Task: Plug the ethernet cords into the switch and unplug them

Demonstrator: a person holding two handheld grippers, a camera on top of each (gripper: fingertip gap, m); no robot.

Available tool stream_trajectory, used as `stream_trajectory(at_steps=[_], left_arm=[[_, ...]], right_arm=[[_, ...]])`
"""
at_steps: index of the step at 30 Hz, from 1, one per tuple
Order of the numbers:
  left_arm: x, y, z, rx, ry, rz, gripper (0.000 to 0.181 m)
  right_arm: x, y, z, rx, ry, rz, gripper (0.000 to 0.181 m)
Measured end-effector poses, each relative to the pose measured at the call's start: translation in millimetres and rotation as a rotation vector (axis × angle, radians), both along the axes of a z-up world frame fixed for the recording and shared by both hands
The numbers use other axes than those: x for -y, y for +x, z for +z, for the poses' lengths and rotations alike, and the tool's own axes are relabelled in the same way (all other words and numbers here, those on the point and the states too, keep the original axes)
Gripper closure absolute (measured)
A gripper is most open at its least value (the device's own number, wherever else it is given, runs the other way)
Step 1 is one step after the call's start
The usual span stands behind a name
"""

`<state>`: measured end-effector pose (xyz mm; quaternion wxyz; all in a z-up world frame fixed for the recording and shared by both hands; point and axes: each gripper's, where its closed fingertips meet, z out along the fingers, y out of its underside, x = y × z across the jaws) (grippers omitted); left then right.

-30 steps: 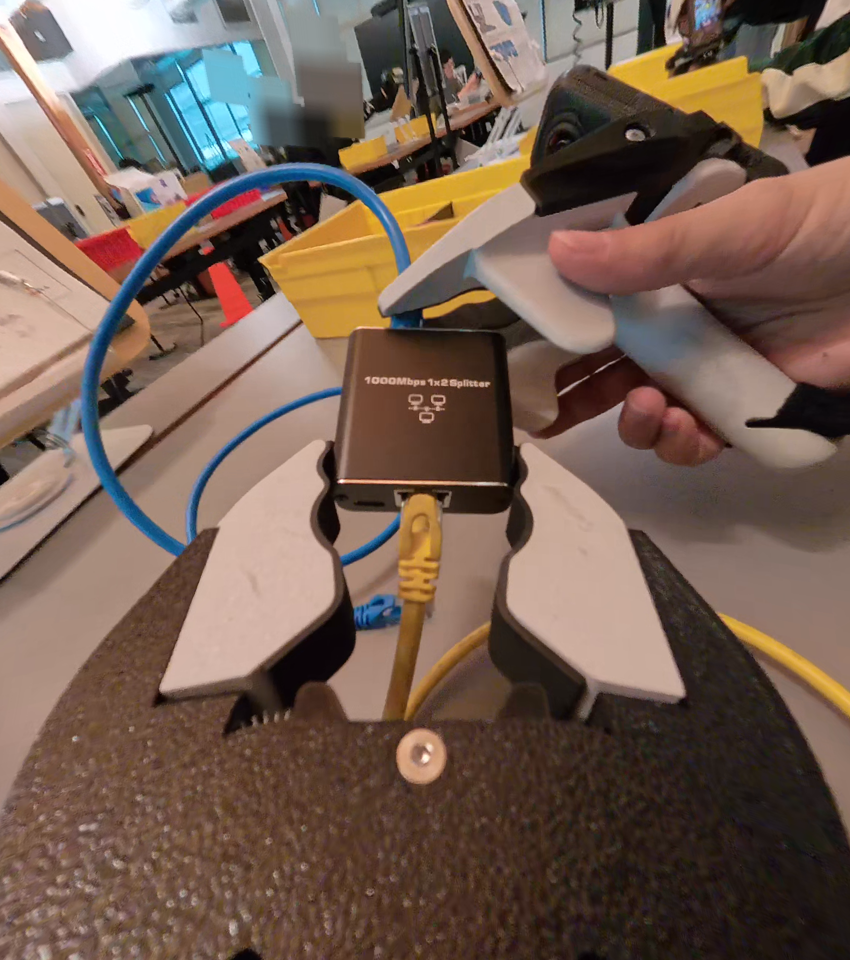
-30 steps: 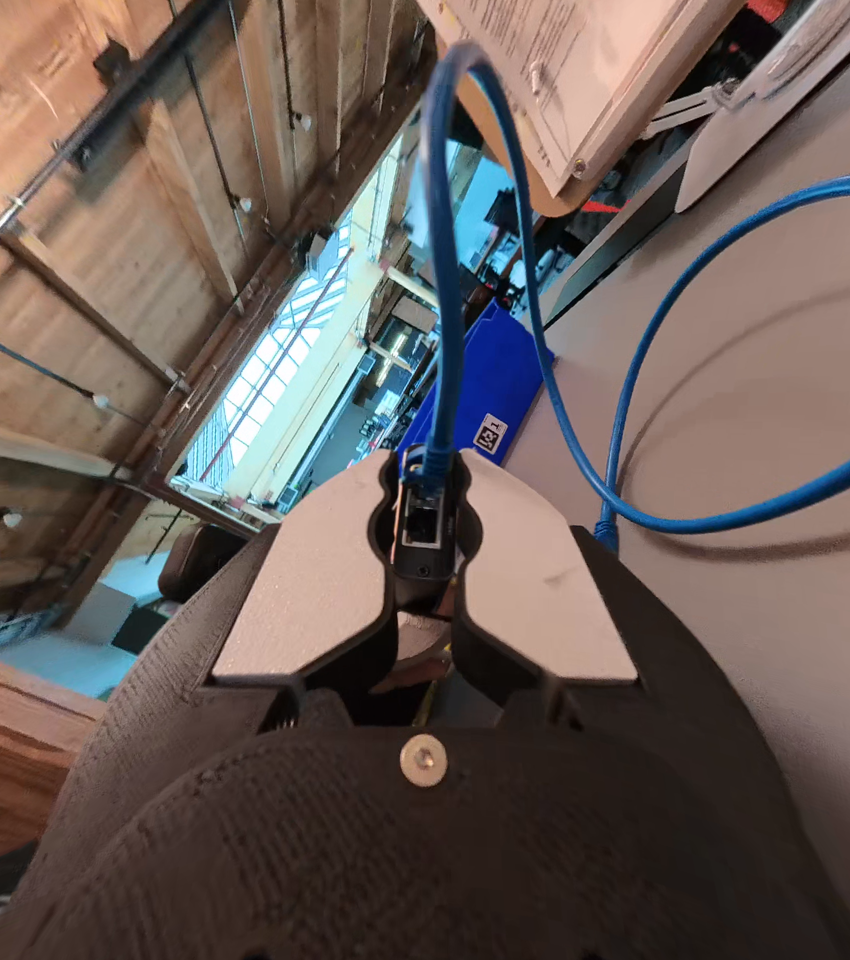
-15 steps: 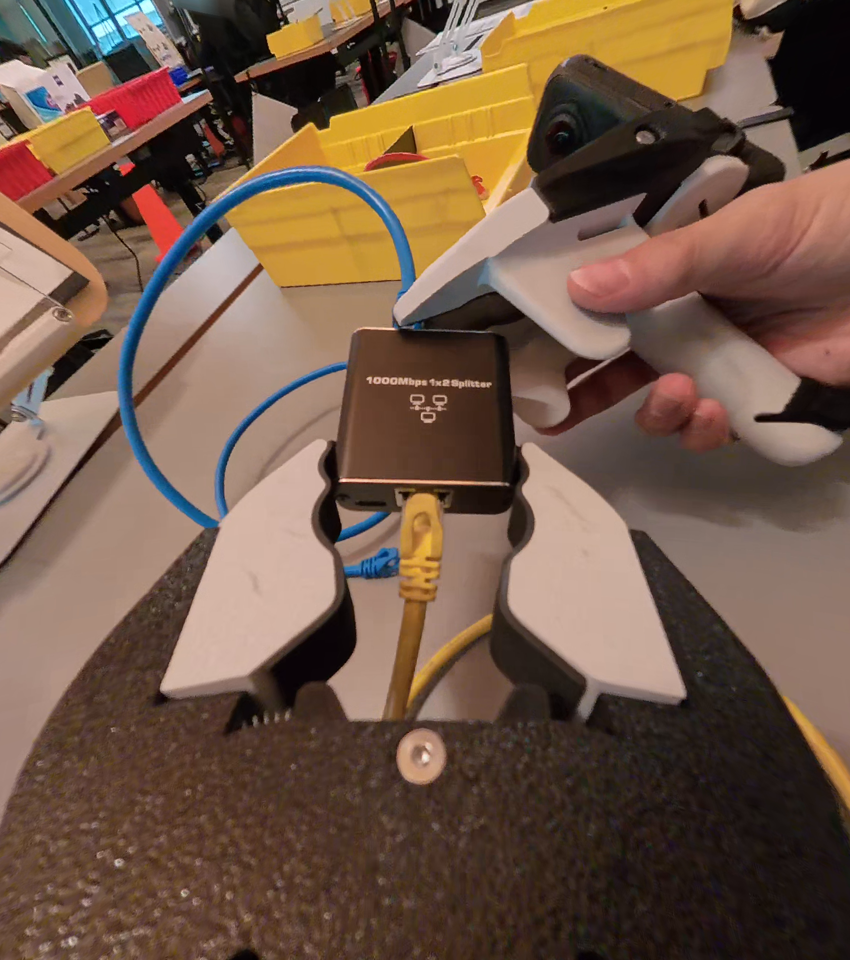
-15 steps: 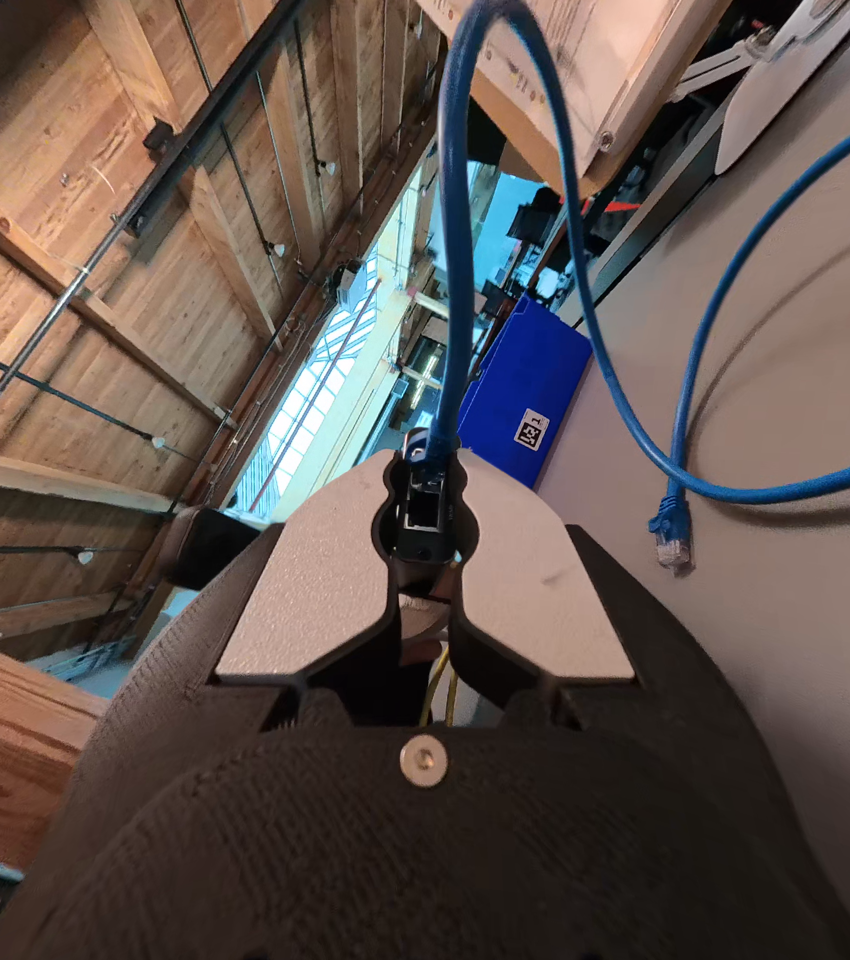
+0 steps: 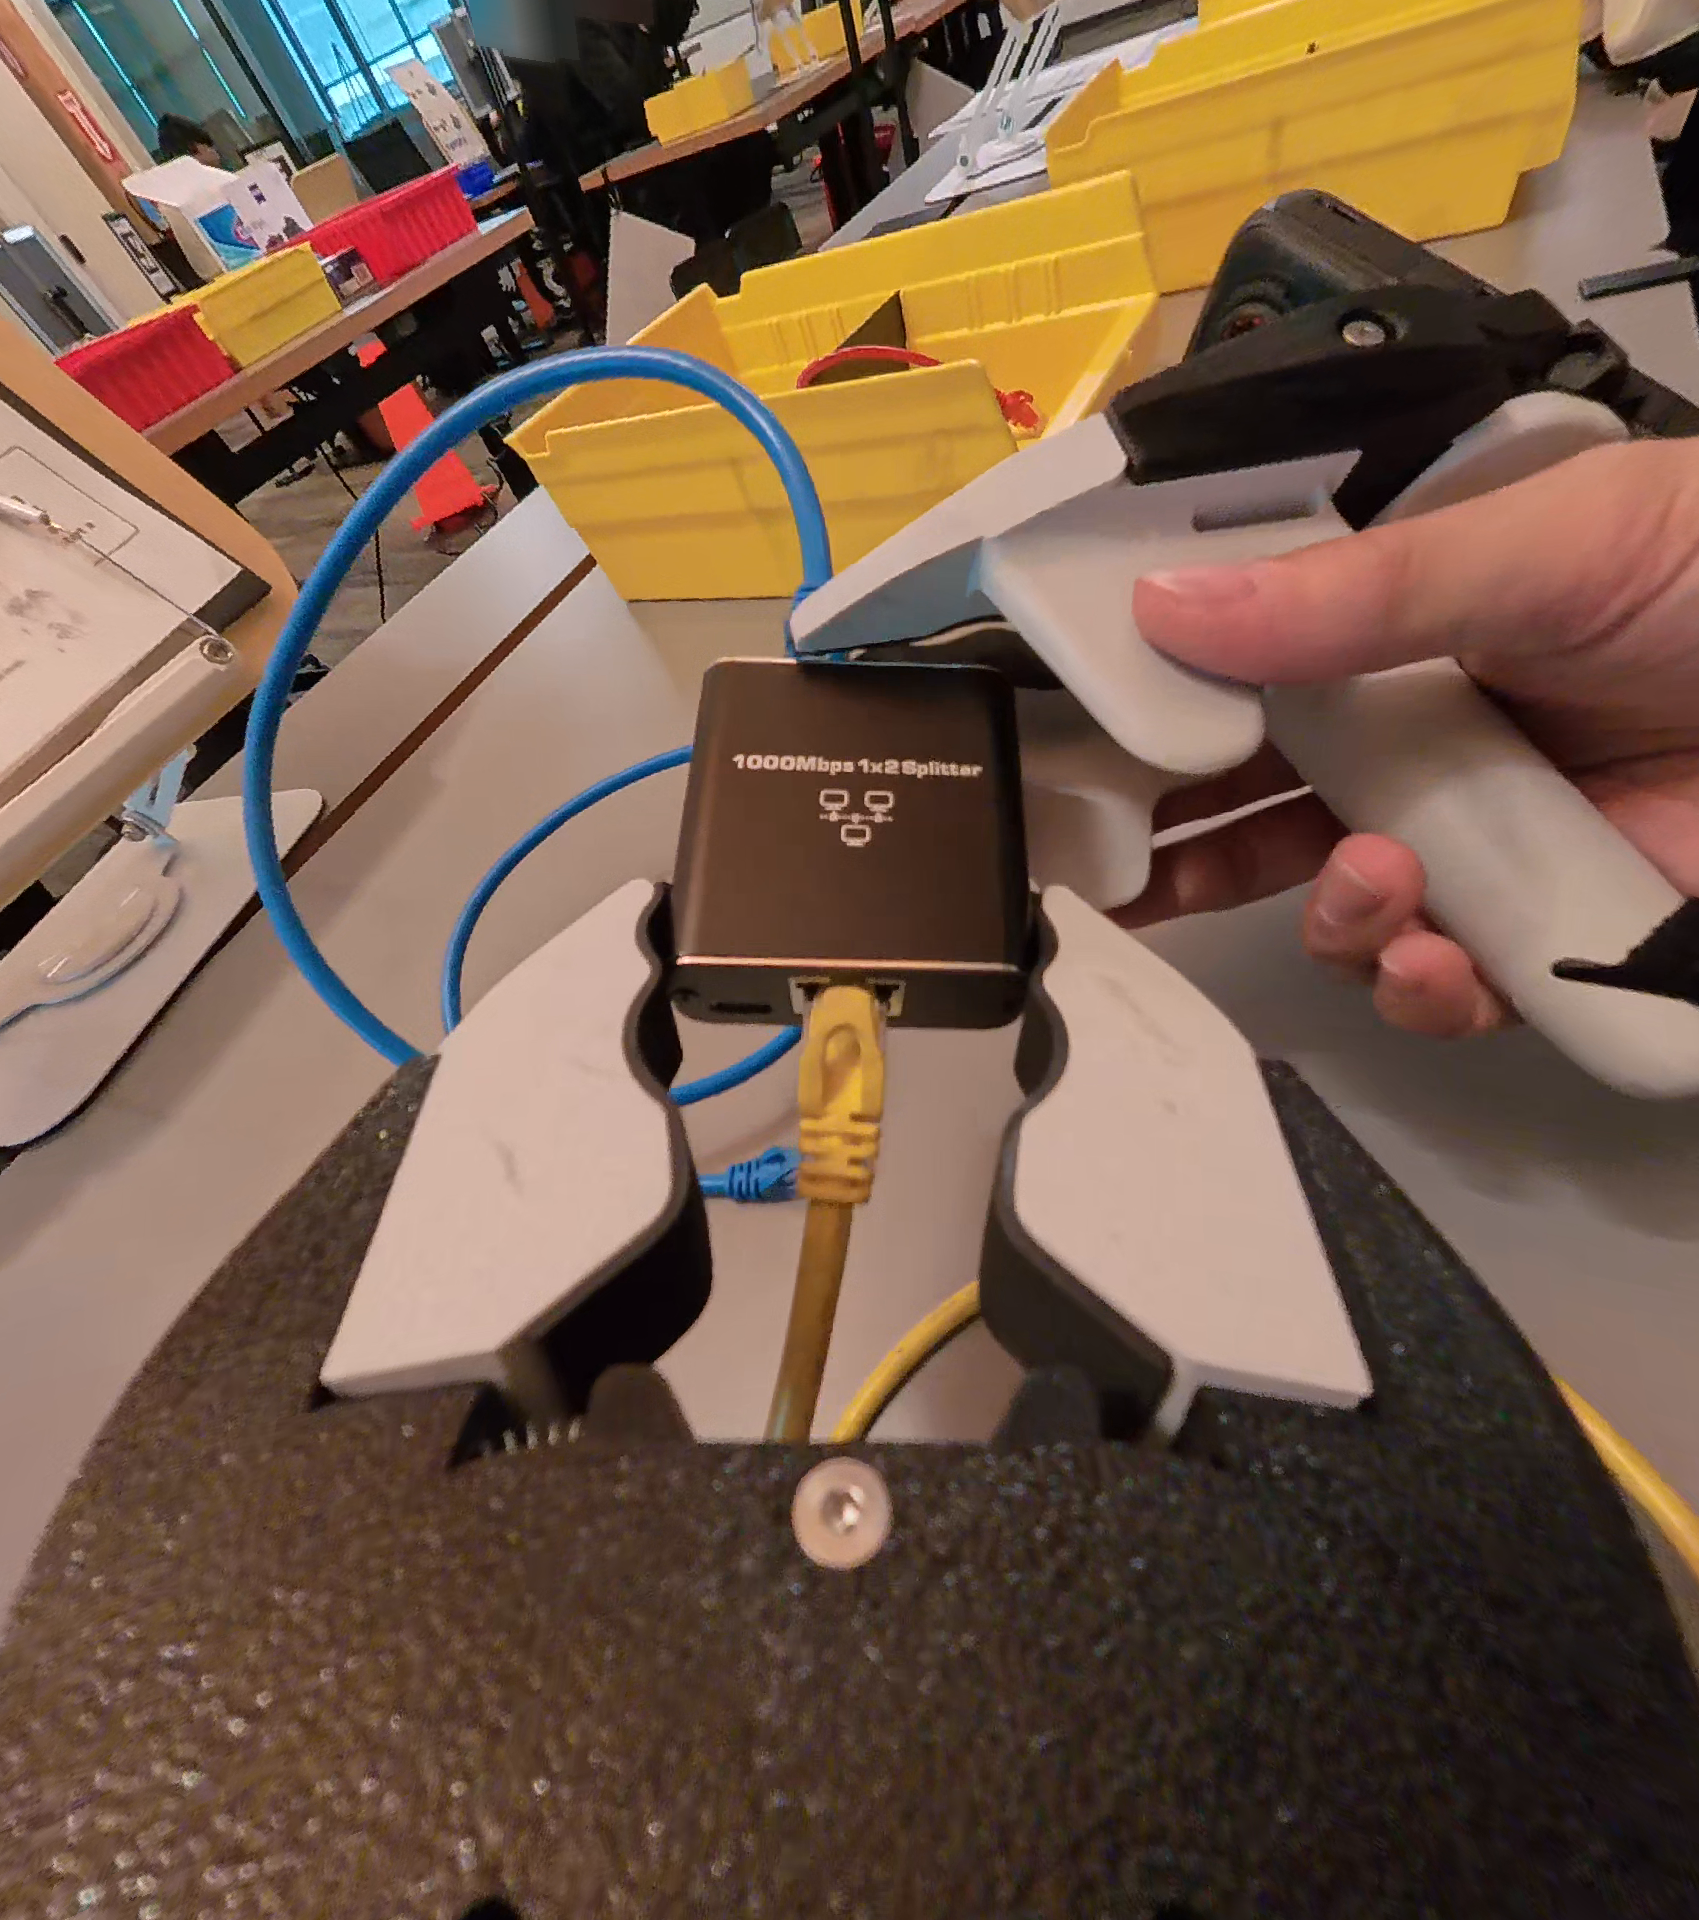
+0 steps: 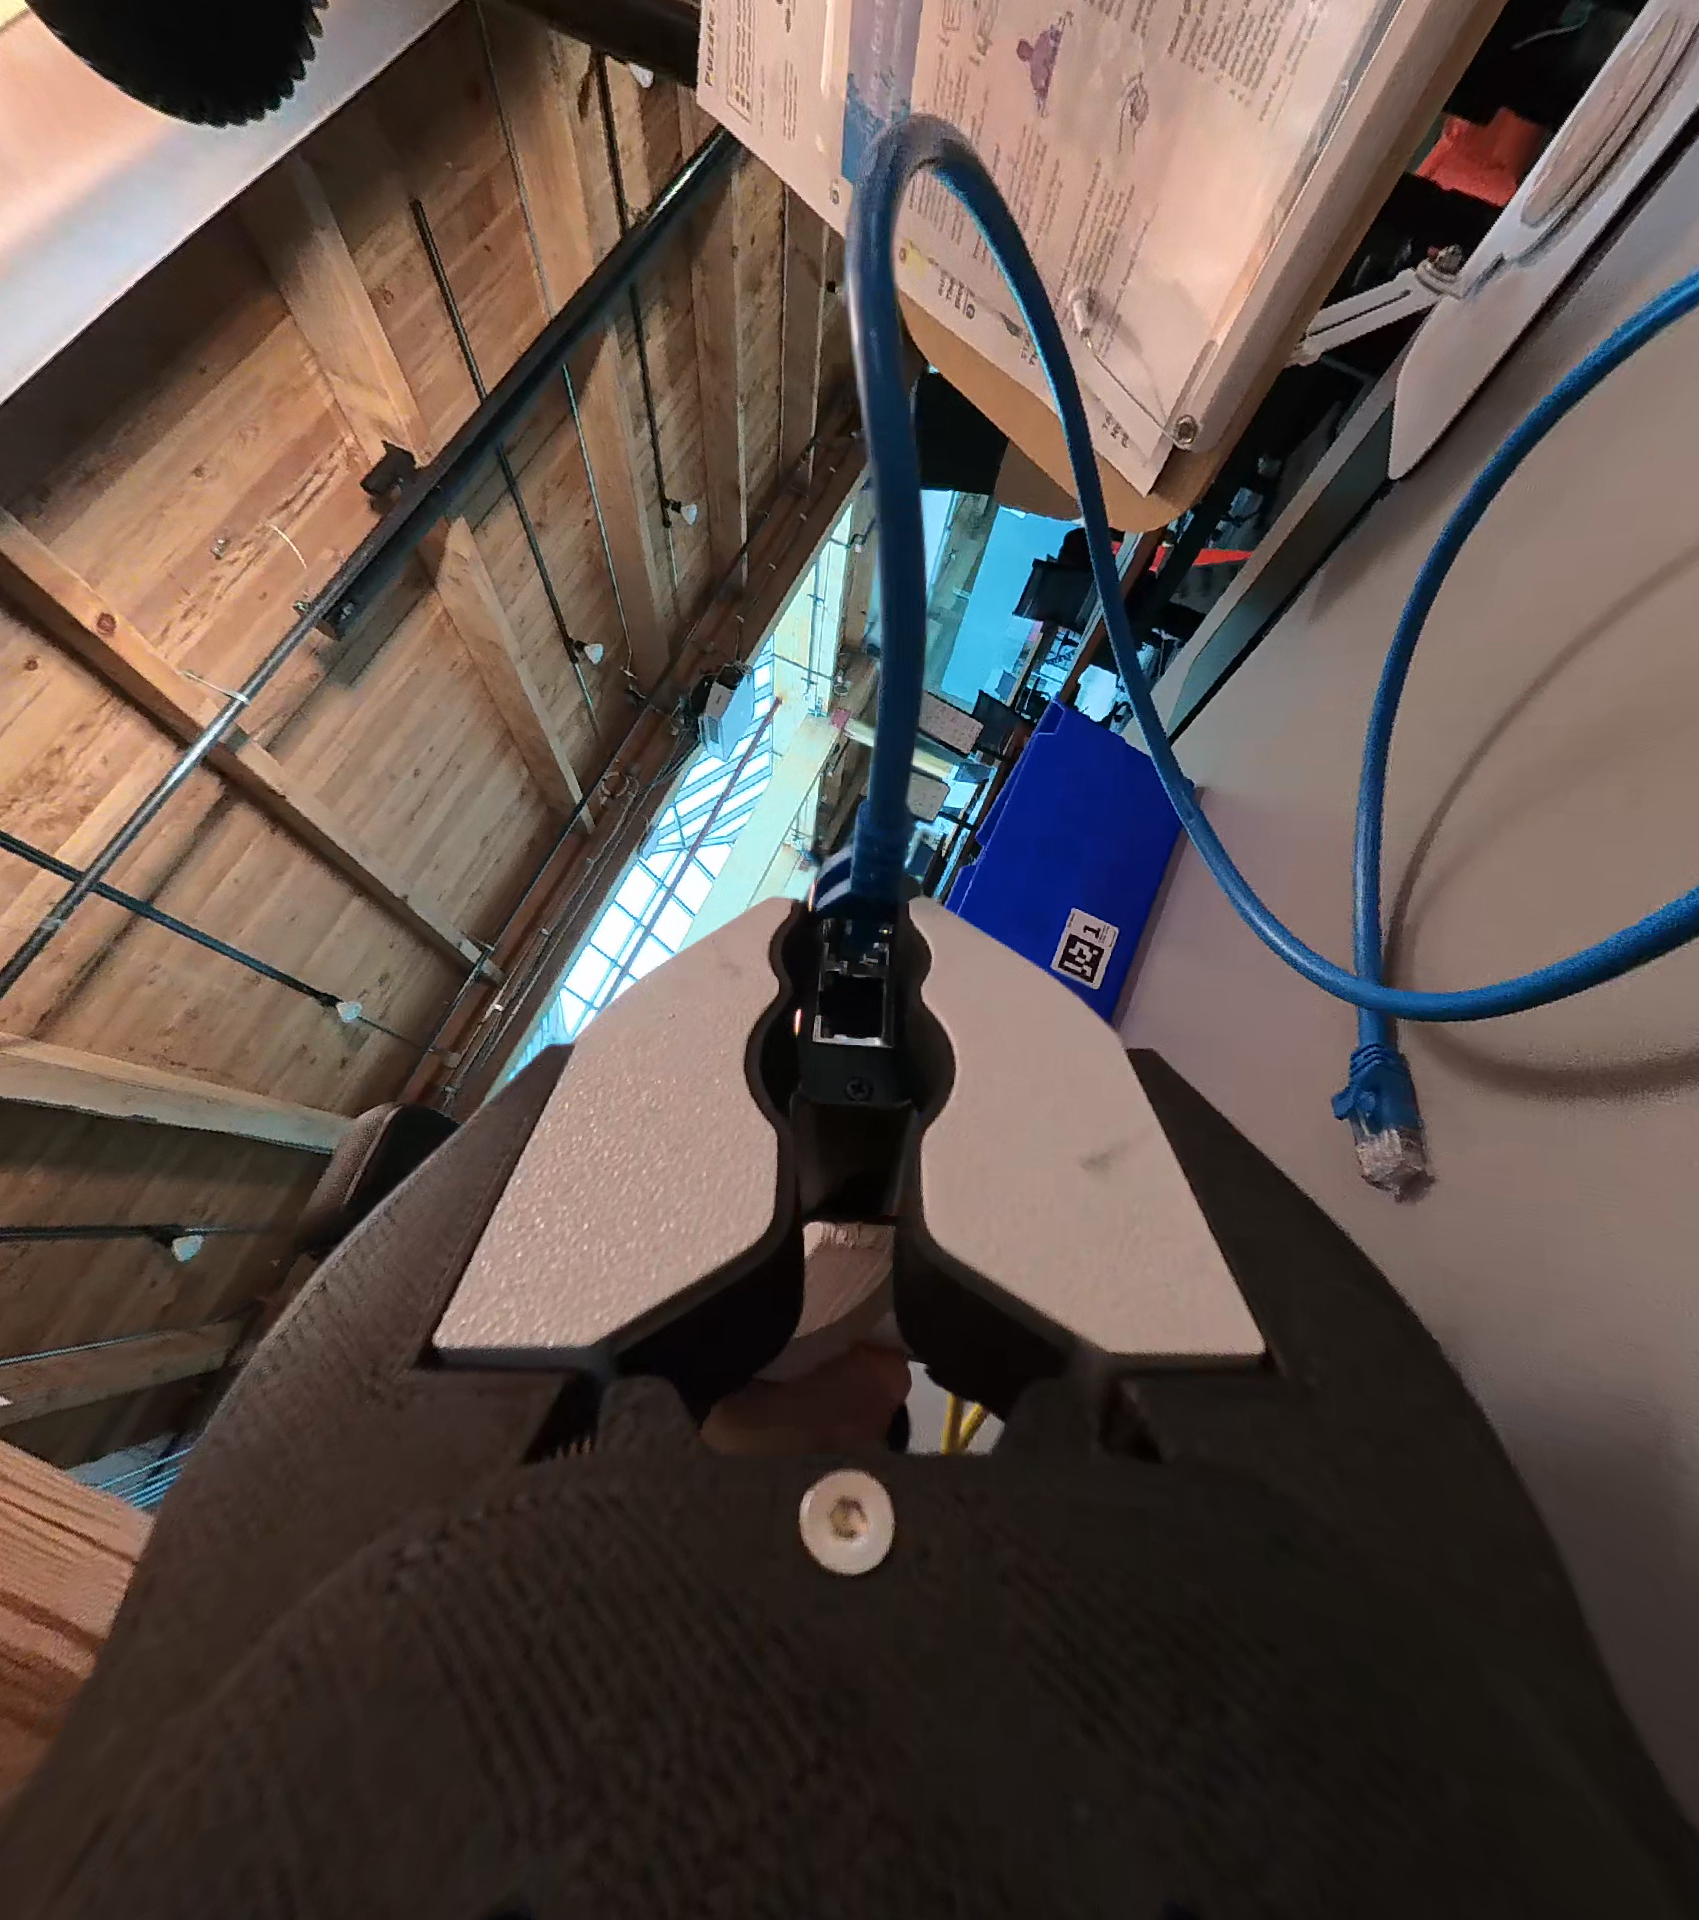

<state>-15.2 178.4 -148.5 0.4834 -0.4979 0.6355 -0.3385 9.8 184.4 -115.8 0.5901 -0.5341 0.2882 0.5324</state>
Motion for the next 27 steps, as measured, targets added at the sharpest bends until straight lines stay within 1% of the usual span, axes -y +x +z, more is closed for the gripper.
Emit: stream_trajectory(at_steps=[3,10,14,18,21,24,27], left_arm=[[0,1,0,-0.004,0.013,0.014,0.119],[1,5,1,0.003,0.047,0.053,0.119],[2,7,2,0.01,0.039,0.059,0.119],[4,8,4,0.024,0.012,0.067,0.119],[2,9,3,0.021,0.02,0.083,0.119],[0,10,2,0.032,0.008,0.109,0.119],[-2,12,3,0.05,0.031,0.126,0.119]], right_arm=[[1,1,-1,0.01,-0.006,-0.011,0.168],[1,6,0,-0.074,0.038,-0.07,0.168],[3,8,2,-0.094,0.066,-0.102,0.168],[3,9,3,-0.106,0.085,-0.104,0.169],[0,10,1,-0.098,0.061,-0.088,0.169],[-3,9,0,-0.015,0.061,-0.053,0.169],[-4,9,1,0.05,0.08,-0.009,0.169]])
